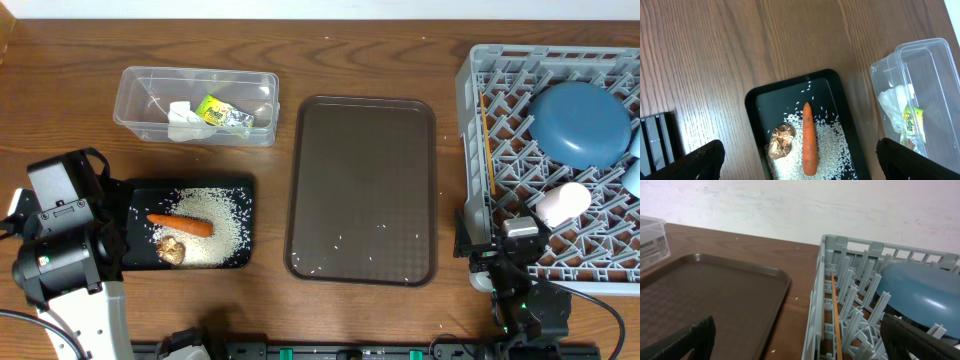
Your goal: Sort waste into correct bins and load items into the dishwasher rack
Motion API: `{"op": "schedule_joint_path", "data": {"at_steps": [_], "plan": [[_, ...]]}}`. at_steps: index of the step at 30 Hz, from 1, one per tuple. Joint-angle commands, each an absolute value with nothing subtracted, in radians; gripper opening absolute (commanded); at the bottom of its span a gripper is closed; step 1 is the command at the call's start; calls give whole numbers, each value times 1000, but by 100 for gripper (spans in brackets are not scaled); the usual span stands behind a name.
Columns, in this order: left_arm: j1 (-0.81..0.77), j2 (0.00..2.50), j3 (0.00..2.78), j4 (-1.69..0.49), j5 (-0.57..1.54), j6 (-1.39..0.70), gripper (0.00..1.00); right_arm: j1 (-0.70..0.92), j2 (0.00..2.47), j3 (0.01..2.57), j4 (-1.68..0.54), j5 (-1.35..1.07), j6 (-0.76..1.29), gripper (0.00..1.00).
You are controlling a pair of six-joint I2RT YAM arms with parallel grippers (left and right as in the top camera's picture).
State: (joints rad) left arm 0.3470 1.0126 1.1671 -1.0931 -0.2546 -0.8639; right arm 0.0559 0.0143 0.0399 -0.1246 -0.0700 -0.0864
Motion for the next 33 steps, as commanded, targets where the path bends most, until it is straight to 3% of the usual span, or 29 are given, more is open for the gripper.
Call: {"op": "schedule_joint_path", "data": {"at_steps": [1,9,33], "plan": [[352,1014,1169,-1095,-274,-858,98,51,4,29,-121,-60,-105,99],[352,1014,1169,-1095,-274,-858,98,-23,4,28,-119,-59,-76,99],[352,1014,1169,-1095,-274,-858,98,-26,5,5,-67,-60,-76,99]]}}
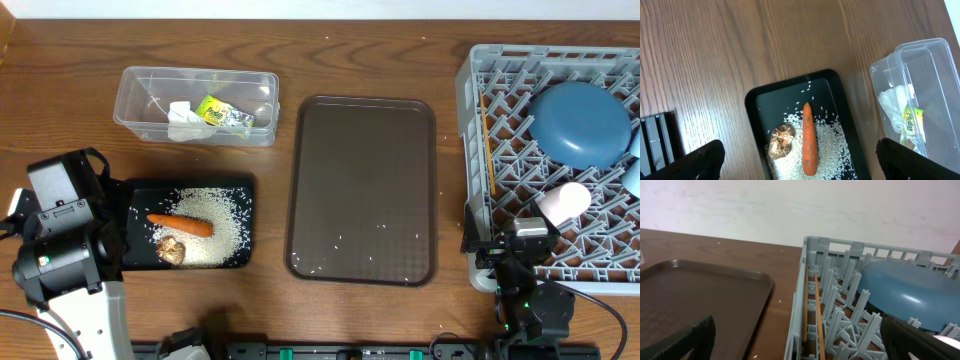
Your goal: Sort waste into correct bins and load items into the dishwasher rack
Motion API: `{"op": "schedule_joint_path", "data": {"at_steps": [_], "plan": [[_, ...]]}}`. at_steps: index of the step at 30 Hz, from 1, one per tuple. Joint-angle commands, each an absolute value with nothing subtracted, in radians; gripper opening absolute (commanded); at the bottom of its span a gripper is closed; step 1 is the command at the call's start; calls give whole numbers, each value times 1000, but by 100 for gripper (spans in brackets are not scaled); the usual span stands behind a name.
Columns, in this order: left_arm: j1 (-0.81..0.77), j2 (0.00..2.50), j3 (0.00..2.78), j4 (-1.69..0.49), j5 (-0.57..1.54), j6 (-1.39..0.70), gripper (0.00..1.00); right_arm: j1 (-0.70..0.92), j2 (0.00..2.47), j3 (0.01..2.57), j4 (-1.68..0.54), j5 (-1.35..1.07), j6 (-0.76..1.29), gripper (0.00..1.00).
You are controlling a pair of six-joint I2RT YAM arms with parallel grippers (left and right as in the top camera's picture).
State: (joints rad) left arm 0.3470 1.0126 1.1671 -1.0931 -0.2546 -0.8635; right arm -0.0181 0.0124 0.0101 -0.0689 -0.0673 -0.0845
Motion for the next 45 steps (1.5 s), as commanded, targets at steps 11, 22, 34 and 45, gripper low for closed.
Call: {"op": "schedule_joint_path", "data": {"at_steps": [11,22,34,45], "plan": [[352,1014,1169,-1095,-274,-858,98,-26,5,5,-68,-60,-76,99],[352,1014,1169,-1095,-274,-858,98,-26,5,5,-68,-60,-76,99],[352,1015,1169,-1095,-278,-858,98,-26,5,5,-68,-60,-76,99],[350,1021,1168,-1208,-218,-855,98,-26,5,5,-67,-60,-76,99]]}}
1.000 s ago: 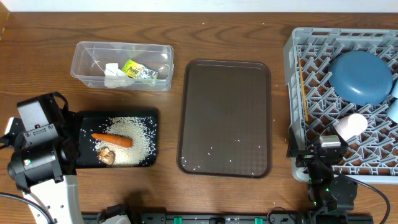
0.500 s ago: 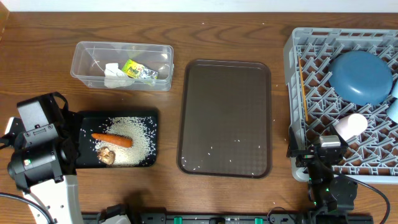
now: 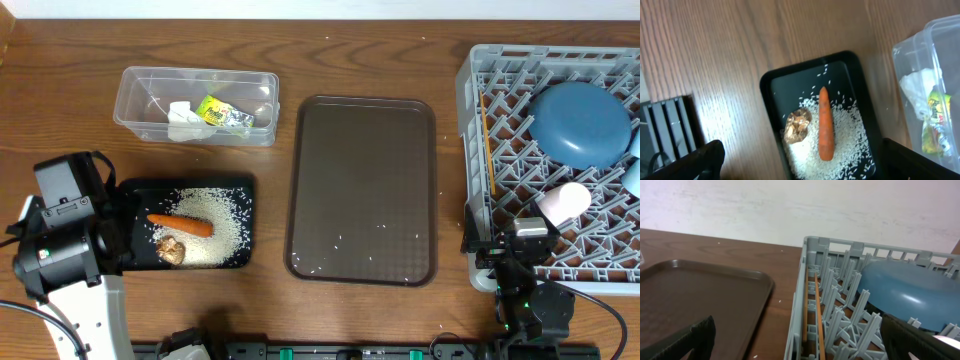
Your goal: Sort waste into correct bins and load items into the dishwasher rack
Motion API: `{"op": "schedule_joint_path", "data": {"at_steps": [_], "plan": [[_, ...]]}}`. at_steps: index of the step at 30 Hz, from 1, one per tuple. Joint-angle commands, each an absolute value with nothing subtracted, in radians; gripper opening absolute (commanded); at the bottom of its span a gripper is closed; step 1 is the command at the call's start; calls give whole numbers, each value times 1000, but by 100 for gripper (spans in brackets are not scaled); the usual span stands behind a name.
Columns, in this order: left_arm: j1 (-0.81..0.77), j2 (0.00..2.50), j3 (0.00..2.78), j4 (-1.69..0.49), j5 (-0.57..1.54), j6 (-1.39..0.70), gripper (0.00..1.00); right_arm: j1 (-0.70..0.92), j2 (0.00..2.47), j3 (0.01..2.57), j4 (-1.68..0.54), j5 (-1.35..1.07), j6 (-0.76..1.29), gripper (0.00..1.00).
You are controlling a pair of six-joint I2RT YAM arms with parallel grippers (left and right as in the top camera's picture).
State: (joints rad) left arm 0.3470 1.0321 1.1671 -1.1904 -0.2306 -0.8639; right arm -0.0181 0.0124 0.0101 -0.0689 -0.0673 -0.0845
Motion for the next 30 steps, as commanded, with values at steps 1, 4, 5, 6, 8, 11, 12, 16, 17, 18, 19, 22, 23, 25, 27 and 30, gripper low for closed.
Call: {"op": "schedule_joint_path", "data": {"at_steps": [1,4,5,6,8,11,12,16,17,18,19,22,23,25,27,30], "plan": [[344,1015,1166,-1208,-218,-826,98,-26,5,5,-68,-60,-76,99],[302,1000,1143,-1190,-222,-737,98,-26,5,5,-68,-60,-76,99],[283,993,1126,-1165,-222,-717,98,-26,5,5,-68,-60,-76,99],[262,982,1102,-1130,-221,-702,98,-26,5,5,-68,-60,-76,99],[224,958,1048,-1056,-217,-682,98,-26,5,5,-68,-60,-76,99],[157,905,937,-929,-204,-651,98,-26,5,5,-68,-60,-76,99],[134,878,885,-873,-184,-628,98,-26,5,5,-68,-60,-76,99],[74,765,684,-659,-81,-578,98,-26,5,5,-67,-60,-76,99],[66,743,646,-615,-57,-568,98,-26,5,5,-68,-60,-76,99],[59,717,599,-560,-28,-551,98,-26,5,5,-68,-60,-76,99],[54,690,548,-499,10,-526,98,-26,5,5,-67,-60,-76,99],[52,630,429,-340,107,-431,98,-26,5,5,-67,-60,-76,99],[52,609,390,-285,134,-394,98,-26,5,5,-68,-60,-76,99],[52,566,324,-194,170,-337,98,-26,5,5,-68,-60,-76,99],[52,508,260,-126,175,-300,98,-26,5,5,-68,-60,-76,99],[52,410,176,-53,175,-259,98,-26,5,5,-68,-60,-76,99]]}}
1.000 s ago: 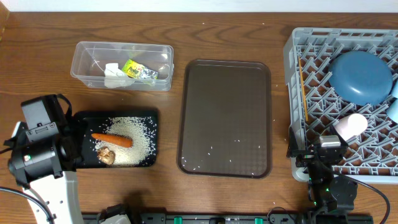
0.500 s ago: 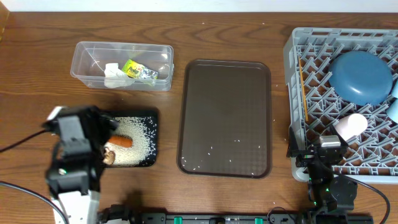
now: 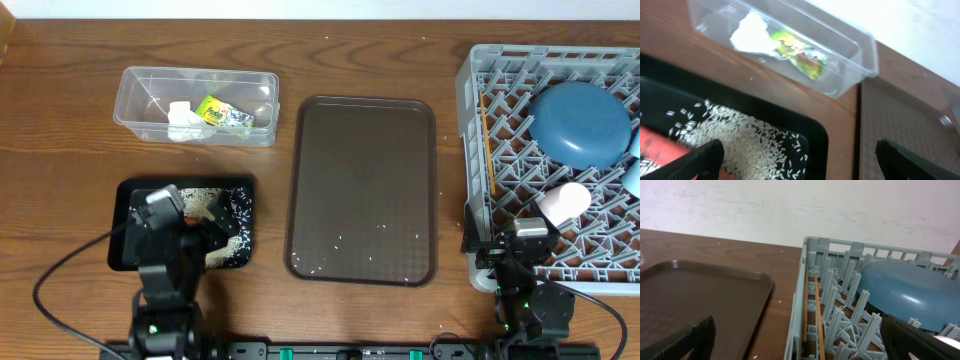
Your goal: Sort waste into correct bins and load items into the dishwasher rack
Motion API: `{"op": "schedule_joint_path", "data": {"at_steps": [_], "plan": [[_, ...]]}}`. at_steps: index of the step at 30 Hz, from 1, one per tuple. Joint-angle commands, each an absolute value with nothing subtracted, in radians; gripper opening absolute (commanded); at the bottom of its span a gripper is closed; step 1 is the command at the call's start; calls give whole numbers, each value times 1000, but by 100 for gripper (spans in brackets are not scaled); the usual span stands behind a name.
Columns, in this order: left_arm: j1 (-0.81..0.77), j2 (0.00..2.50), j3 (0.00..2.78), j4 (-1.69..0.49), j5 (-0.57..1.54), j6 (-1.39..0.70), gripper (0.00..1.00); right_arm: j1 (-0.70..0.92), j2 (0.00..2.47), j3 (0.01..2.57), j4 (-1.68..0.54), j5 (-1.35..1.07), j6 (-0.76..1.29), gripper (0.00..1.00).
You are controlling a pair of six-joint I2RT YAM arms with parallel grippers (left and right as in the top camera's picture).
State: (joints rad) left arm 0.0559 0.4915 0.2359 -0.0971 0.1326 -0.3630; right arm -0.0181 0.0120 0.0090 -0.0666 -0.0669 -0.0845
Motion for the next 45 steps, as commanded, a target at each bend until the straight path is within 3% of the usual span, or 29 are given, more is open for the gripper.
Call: {"op": "schedule_joint_path", "data": {"at_steps": [1,19,45], "plan": [[52,373,146,-30,173,-249,98,-26,5,5,-68,-60,-76,99],[52,-2,4,2,160,-105,98,-26,5,5,-68,-60,-76,99],[49,1,4,-62,112,-49,98,-26,5,5,-67,-60,-76,99]]}}
